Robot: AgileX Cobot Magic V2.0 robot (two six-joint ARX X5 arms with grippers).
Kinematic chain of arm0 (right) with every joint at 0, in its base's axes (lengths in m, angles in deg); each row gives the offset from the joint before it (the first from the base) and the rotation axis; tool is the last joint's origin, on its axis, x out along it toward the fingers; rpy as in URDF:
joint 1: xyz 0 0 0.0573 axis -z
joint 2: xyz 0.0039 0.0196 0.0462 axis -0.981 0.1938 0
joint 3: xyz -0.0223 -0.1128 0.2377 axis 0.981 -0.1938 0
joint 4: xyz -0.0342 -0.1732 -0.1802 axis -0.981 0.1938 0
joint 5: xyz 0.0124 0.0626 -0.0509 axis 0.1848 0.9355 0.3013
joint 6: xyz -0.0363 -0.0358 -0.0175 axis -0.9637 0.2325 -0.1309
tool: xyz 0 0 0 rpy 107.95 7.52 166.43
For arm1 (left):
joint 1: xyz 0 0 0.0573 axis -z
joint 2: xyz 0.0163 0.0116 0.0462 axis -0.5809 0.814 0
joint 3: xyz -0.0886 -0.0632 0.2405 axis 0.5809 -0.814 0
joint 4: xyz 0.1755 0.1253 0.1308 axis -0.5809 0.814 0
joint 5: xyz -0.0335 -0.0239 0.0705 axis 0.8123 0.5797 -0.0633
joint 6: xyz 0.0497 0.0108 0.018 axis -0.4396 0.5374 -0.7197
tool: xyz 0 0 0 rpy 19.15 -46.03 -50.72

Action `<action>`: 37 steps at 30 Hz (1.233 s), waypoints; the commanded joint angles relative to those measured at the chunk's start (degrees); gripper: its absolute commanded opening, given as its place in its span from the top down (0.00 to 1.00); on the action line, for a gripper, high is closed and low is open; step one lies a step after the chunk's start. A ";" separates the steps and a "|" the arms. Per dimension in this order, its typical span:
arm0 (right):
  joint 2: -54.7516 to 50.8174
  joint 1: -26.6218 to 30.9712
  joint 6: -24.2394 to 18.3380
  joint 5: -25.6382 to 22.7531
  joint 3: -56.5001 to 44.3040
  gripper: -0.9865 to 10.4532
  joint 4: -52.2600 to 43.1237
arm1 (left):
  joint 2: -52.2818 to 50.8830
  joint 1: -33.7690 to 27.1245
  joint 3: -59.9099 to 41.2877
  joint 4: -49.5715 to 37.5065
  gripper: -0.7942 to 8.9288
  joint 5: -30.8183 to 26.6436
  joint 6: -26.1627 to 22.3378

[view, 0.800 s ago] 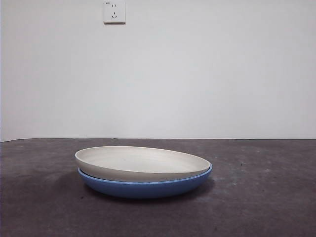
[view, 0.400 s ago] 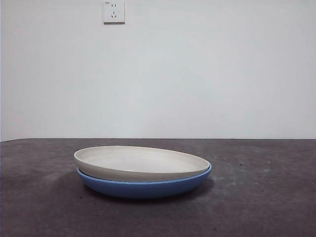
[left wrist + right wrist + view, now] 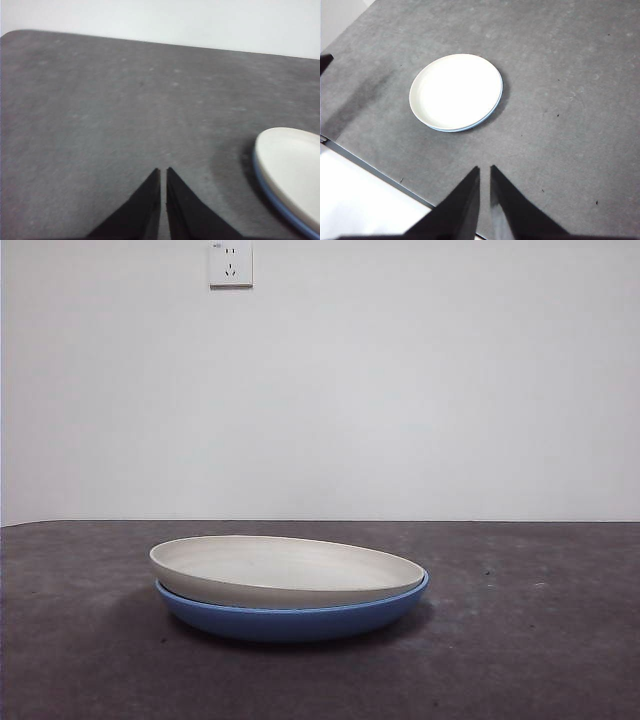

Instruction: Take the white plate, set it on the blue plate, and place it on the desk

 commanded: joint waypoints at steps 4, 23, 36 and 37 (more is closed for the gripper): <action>0.28 -0.50 -0.28 -0.09 0.85 0.89 -0.59 | -3.96 -0.04 -3.48 -1.09 0.90 -3.45 0.52; 0.28 -0.50 -0.28 -0.09 0.85 0.89 -0.59 | -4.98 0.02 -7.98 -4.92 0.90 -5.01 -1.14; 0.28 -0.50 -0.28 -0.09 0.85 0.89 -0.59 | -4.98 0.02 -7.96 -4.92 0.90 -5.01 -1.14; 0.28 -0.50 -0.28 -0.09 0.85 0.89 -0.59 | -4.98 0.02 -7.96 -4.92 0.90 -5.01 -1.14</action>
